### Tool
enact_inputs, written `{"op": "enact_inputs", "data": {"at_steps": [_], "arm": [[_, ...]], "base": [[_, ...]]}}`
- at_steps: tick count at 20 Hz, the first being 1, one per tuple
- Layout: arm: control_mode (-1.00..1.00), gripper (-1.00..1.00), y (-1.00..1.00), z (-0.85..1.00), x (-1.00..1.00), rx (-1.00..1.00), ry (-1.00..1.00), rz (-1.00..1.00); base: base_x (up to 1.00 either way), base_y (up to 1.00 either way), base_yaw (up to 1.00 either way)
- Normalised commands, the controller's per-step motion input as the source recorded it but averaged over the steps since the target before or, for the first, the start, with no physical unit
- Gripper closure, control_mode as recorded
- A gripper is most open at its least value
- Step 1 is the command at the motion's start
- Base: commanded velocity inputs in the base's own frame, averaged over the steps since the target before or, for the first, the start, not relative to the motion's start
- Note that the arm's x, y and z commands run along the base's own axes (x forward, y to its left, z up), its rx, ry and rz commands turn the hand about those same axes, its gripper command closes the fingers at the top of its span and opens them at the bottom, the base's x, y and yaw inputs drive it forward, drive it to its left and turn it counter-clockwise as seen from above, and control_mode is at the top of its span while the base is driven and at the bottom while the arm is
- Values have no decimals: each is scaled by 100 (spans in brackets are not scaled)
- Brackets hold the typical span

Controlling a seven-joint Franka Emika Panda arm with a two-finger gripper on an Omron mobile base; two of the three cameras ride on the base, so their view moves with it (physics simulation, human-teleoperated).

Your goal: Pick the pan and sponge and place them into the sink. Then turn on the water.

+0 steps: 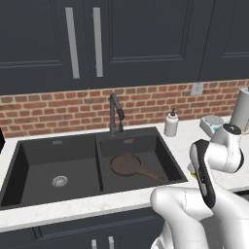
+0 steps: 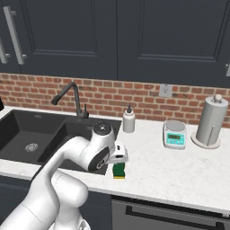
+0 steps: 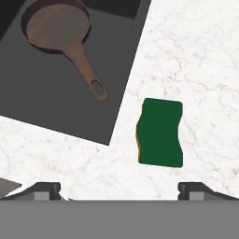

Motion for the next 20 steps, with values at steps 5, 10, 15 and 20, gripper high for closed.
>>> {"op": "enact_inputs", "data": {"at_steps": [5,10,15,20], "arm": [[-100,-100,-30,0,0,0,13,0],[-100,-100,-12,0,12,0,10,0],[-100,-100,-4,-4,17,0,12,0],[-100,-100,0,-8,20,0,7,0]], "base": [[0,0,0],[0,0,0],[0,0,0],[0,0,0]]}}
